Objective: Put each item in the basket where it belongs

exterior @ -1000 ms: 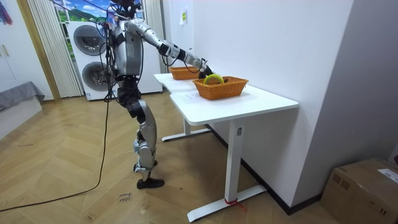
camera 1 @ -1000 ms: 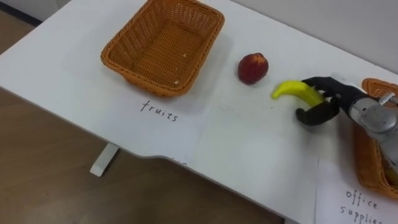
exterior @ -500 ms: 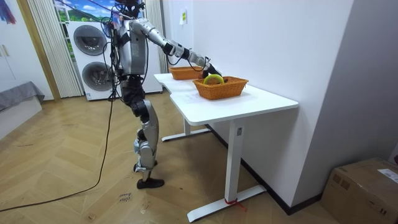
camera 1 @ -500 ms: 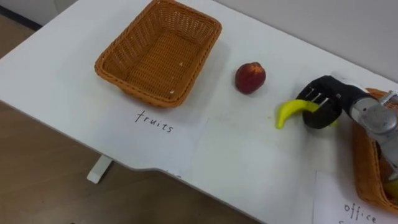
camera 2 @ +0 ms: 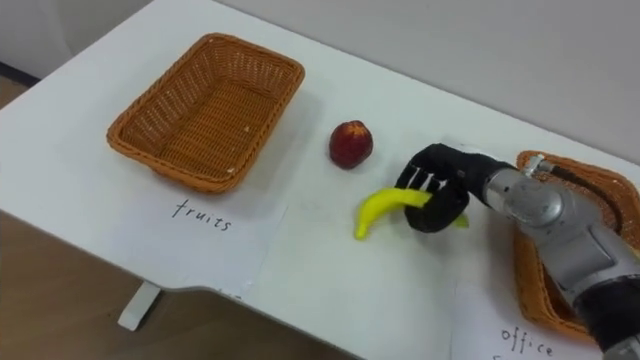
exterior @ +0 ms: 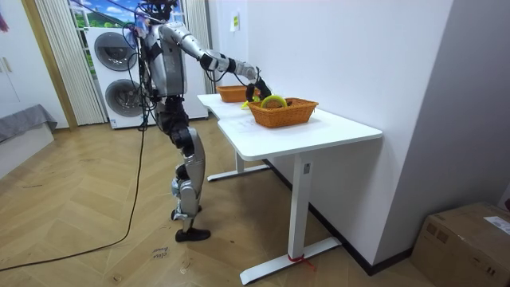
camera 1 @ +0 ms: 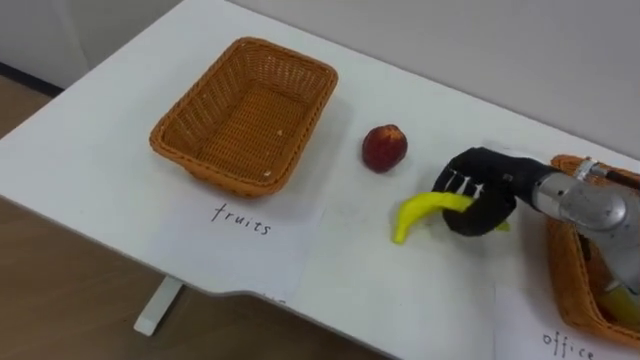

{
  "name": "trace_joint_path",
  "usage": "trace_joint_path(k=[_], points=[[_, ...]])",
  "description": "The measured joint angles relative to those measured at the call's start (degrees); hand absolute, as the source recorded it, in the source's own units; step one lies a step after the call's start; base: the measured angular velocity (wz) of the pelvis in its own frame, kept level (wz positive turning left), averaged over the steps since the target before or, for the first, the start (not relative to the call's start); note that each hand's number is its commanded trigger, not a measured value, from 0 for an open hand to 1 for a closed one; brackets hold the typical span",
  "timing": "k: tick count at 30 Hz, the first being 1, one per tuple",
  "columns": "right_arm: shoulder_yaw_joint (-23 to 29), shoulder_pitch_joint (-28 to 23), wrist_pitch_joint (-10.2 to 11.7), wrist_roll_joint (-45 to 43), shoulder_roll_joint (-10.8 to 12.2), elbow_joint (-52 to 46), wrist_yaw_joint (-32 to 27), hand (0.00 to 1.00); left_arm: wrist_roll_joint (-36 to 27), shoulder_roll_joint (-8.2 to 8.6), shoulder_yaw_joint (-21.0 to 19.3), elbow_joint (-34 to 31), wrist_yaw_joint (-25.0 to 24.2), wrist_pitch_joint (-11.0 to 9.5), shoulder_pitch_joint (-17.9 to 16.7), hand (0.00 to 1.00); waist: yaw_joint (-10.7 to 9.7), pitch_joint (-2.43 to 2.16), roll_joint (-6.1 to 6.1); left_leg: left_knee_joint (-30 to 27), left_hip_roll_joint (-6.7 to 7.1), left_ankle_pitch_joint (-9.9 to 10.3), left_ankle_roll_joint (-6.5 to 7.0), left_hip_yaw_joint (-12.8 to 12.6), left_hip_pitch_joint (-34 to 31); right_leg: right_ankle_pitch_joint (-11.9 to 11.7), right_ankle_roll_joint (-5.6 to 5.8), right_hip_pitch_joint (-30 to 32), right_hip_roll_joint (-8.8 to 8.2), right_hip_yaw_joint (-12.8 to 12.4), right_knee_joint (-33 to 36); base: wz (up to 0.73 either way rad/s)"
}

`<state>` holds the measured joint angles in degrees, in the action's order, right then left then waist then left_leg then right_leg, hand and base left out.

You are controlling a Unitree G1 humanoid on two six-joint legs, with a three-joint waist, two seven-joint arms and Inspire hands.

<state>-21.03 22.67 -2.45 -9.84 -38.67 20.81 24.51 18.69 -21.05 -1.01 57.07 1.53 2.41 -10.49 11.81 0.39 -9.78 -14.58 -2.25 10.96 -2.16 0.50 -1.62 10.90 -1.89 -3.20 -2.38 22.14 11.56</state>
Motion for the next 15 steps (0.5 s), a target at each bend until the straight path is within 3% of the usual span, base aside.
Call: trace_joint_path(k=[3, 7, 15], points=[[0.60, 0.00, -0.16, -1.69, -0.01, -2.09, 0.84, 1.00, 0.26, 0.21, -1.37, -0.35, 0.02, 0.24, -1.46, 0.00, -0.72, -0.36, -0.33, 1.14, 0.14, -0.01, 0.01, -0.07, 1.46, 0.29, 0.31, -1.34, -0.05, -0.32, -0.01, 0.00], [4.58, 0.00, -0.22, -4.04, -0.02, -4.88, 1.33, 1.00, 2.28, 0.54, -2.10, -3.32, -0.05, 1.07, -2.52, 0.00, -1.04, -0.38, -0.35, 1.37, 0.25, -0.01, 0.01, -0.06, 2.30, 0.41, 0.39, -2.09, 0.00, -0.72, -0.26, 0.00], [7.04, -0.01, -1.32, -6.76, -0.11, -10.74, 1.73, 1.00, 2.37, 1.45, -3.34, -4.52, -0.25, 1.47, -2.88, 0.00, -1.83, -0.27, -0.20, 1.85, 0.46, -0.06, 0.10, 0.11, 3.33, 0.43, 0.44, -2.65, 0.40, -1.43, -0.88, 0.00]])
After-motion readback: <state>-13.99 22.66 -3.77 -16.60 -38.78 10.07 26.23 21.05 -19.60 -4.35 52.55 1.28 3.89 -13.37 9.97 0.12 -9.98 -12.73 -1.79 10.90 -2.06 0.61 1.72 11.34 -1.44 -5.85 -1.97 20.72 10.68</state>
